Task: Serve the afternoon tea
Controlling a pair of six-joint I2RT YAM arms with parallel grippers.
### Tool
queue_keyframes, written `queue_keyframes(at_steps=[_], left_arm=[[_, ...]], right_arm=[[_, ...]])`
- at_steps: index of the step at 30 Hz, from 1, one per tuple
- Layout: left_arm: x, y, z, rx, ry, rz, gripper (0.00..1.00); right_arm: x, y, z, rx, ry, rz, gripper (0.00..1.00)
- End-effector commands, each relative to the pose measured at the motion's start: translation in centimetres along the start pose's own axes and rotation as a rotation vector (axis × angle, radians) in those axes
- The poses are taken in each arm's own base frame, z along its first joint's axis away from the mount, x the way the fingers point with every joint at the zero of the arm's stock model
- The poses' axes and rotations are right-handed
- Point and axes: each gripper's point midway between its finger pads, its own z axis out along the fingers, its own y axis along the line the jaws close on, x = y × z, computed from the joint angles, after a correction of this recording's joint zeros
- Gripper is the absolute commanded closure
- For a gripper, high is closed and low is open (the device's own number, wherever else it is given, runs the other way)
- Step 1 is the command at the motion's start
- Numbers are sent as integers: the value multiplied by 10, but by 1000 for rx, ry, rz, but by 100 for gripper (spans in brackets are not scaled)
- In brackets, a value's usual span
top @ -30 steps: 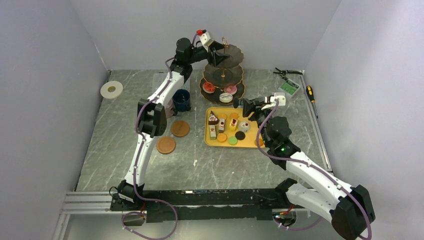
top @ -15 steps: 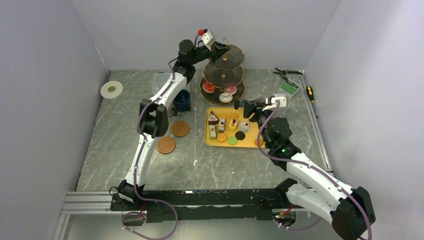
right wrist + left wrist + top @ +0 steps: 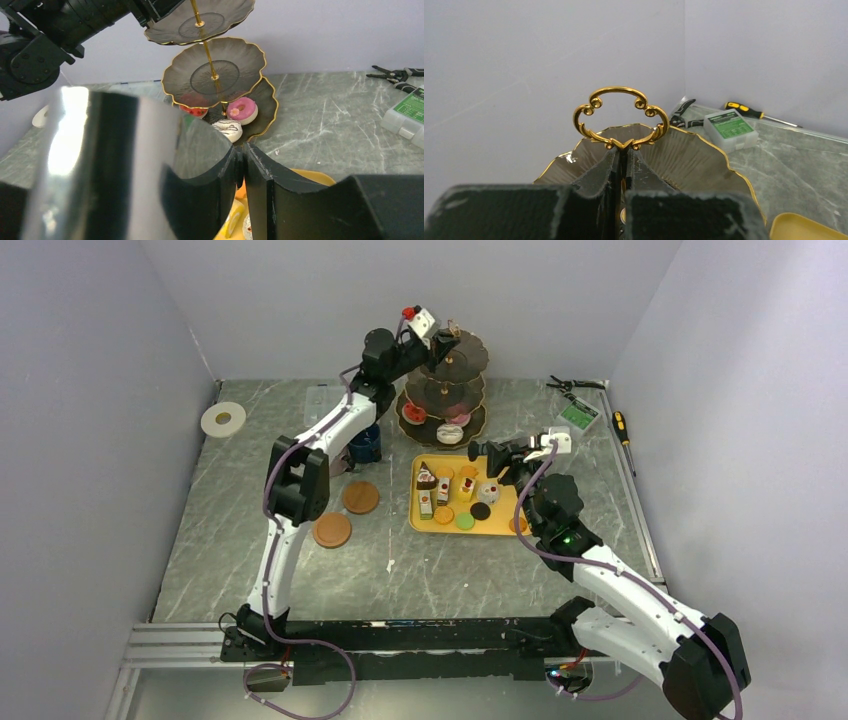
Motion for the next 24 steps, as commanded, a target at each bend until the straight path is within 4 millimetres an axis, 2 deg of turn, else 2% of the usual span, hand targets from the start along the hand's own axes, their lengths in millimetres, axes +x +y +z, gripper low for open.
queue_keyframes(at_steps=[1, 7, 14, 17, 19, 22, 24], left_arm=[[-79, 22, -14, -156, -99, 173, 97], [-74, 32, -31, -349, -31, 118, 97], [-48, 54, -51, -605, 83, -7, 97], [-36, 52, -52, -621, 104, -94, 97], [-35, 43, -50, -580, 105, -114, 96], [-39, 29, -51, -518, 107, -120, 83], [-42, 23, -54, -499, 117, -108, 67]], right_arm=[[-13, 10, 3, -52, -35, 25, 44], [-7, 15, 3, -85, -6, 10, 44], [7, 13, -2, -92, 35, -6, 44], [10, 12, -4, -94, 44, -9, 44], [11, 11, -5, -92, 48, -11, 44], [13, 11, -6, -94, 53, -13, 44], [15, 11, -7, -95, 57, -15, 44]])
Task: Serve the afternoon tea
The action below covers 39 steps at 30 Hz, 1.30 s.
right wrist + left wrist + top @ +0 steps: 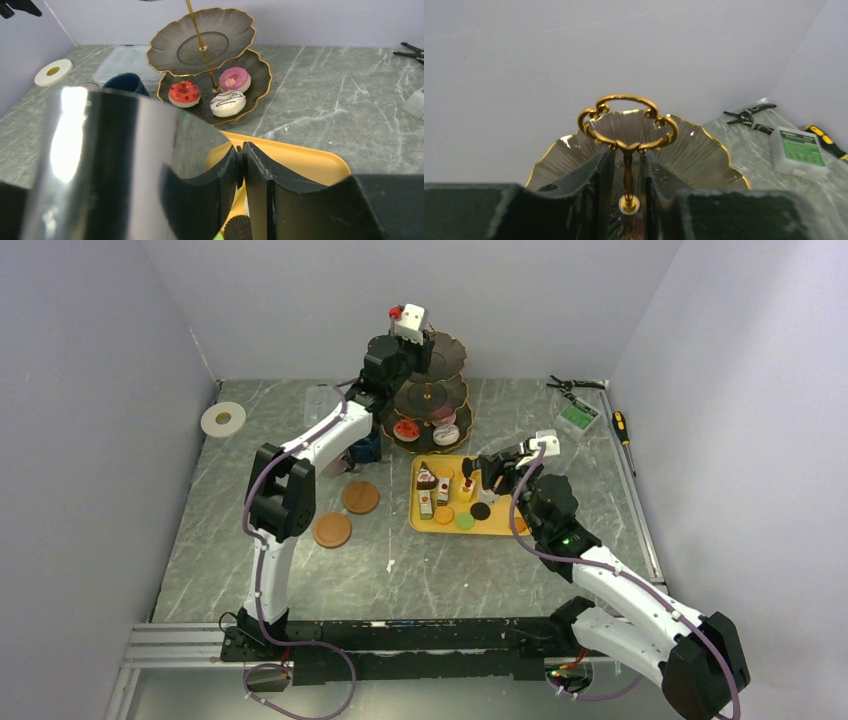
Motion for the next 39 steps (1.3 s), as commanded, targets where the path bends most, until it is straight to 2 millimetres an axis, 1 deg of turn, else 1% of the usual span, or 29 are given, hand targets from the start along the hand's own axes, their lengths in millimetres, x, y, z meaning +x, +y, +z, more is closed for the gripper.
queue_keyframes(at_steps=[1, 2, 4, 5, 6, 7, 8, 9, 11, 14, 16, 20, 22, 25, 27, 29, 32, 36, 39], left_arm=[[-44, -10, -23, 49, -27, -9, 56], [-43, -12, -27, 65, -18, 3, 52], [-38, -14, -34, 92, 10, 21, 40], [-36, -16, -37, 116, 25, 32, 28], [-34, -21, -40, 157, 42, 38, 18], [-32, -22, -43, 186, 55, 41, 11], [-30, -24, -45, 221, 67, 40, 8], [-32, -23, -46, 261, 74, 37, 7], [-31, -19, -48, 343, 103, 4, 7], [-28, -3, -46, 447, 148, -52, 7], [-27, 1, -47, 517, 151, -38, 7], [-29, -8, -48, 632, 129, -1, 8], [-24, -9, -42, 656, 130, -3, 8], [-23, -7, -35, 681, 122, -22, 8], [-24, -11, -34, 731, 112, -28, 9], [-32, -16, -34, 780, 82, -14, 9], [-37, -21, -32, 831, 40, 18, 10], [-37, -22, -28, 857, 16, 30, 14], [-38, -24, -27, 870, -10, 37, 22]], right_arm=[[-17, 5, -2, -25, -57, 14, 44], [-16, 5, -2, -25, -54, 13, 43], [-14, 5, -1, -28, -49, 15, 43], [-13, 5, -1, -28, -47, 16, 43], [-12, 5, 0, -28, -45, 15, 43], [-11, 5, 0, -29, -43, 16, 43], [-12, 6, 0, -30, -43, 16, 43], [-11, 6, 0, -30, -41, 15, 43], [-11, 5, -1, -28, -41, 14, 43], [-13, 4, -2, -24, -44, 14, 43], [-13, 4, -4, -22, -44, 14, 43], [-14, 3, -5, -20, -47, 14, 43], [-16, 3, -5, -19, -48, 14, 43], [-18, 4, -6, -21, -52, 15, 43], [-20, 4, -6, -22, -55, 15, 43], [-19, 4, -7, -23, -52, 15, 43], [-19, 3, -7, -17, -50, 14, 43], [-18, 4, -6, -20, -49, 16, 43], [-18, 4, -5, -21, -46, 13, 43]])
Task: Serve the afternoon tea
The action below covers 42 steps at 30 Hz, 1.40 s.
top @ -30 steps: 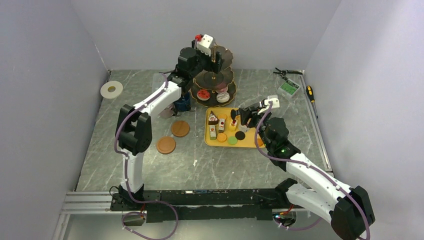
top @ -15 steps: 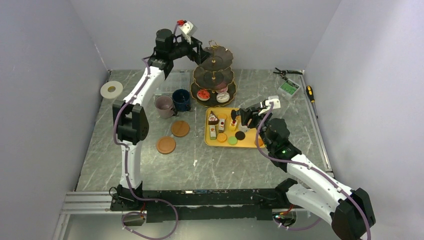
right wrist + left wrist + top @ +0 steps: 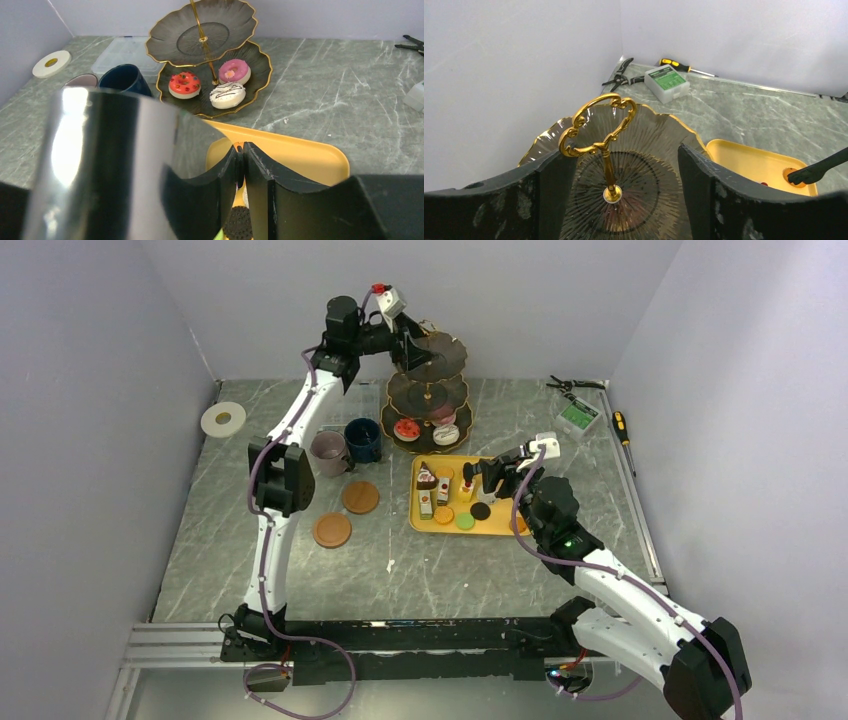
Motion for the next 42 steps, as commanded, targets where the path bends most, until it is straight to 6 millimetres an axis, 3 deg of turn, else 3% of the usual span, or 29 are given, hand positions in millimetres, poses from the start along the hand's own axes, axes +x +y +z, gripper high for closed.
queue_keyframes(at_steps=[1, 11, 15, 22, 31, 37, 42], left_arm=[[-34, -12, 1, 77, -81, 92, 26], [-43, -3, 4, 36, -123, 124, 51], [-47, 3, 4, 1, -140, 135, 66], [-60, 2, 6, -32, -169, 203, 75], [-71, -25, 12, -101, -195, 424, 85], [-79, -44, 16, -186, -210, 573, 88], [-79, -45, 14, -245, -190, 602, 89]], right_arm=[[-25, 6, 2, -18, -75, 18, 43], [-25, 9, 5, -32, -71, 27, 43], [-25, 8, 4, -29, -74, 31, 43], [-24, 7, 3, -28, -75, 29, 43], [-23, 0, -3, 2, -85, 13, 43], [-9, -7, -6, 21, -63, 5, 43], [-1, -5, -3, 5, -42, -6, 43]])
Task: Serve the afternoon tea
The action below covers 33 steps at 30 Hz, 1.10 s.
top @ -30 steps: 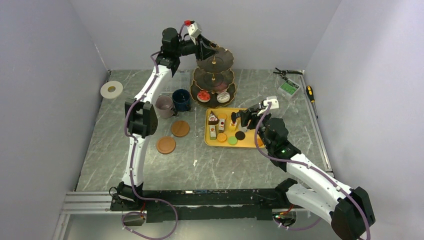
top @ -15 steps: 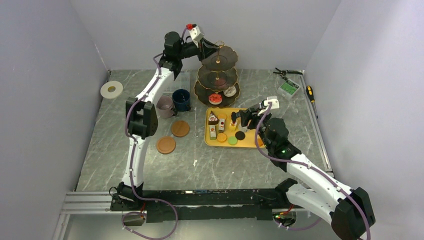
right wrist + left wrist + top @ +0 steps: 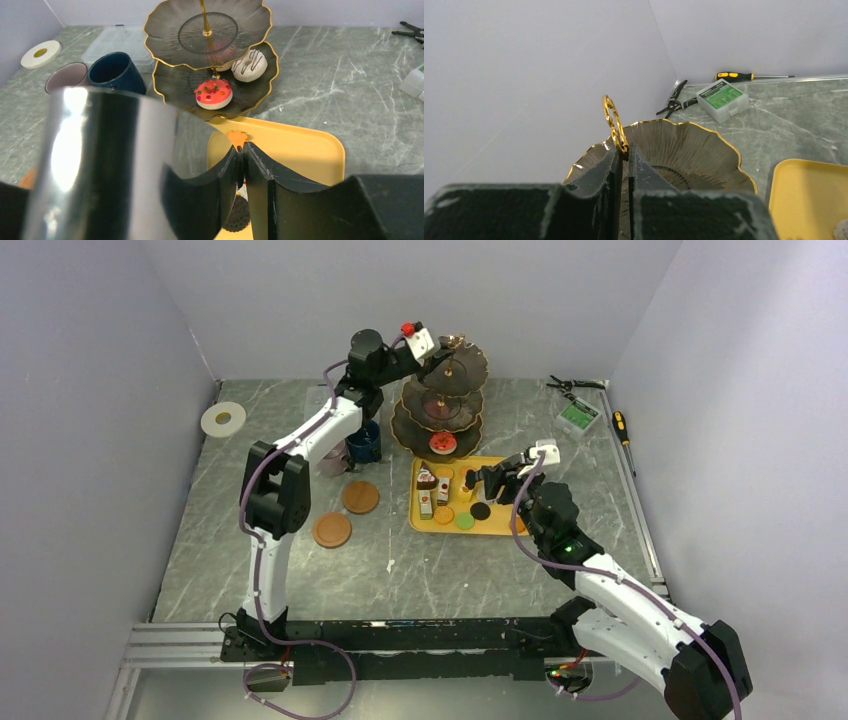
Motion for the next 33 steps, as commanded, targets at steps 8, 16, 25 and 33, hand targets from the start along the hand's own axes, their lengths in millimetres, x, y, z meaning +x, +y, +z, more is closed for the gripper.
queue_keyframes(at_steps=[8, 16, 25, 33], left_arm=[[-53, 44, -19, -303, -30, 191, 95], [-47, 40, -36, -407, -9, 183, 95], [-57, 30, -40, -459, 3, 248, 89], [-46, 46, -47, -590, 110, 170, 74]], right_arm=[[5, 5, 9, -29, -14, 2, 43], [11, 6, 27, -16, -2, -20, 43], [20, 10, 44, -14, 16, -47, 44], [27, 15, 52, -22, 36, -74, 50]])
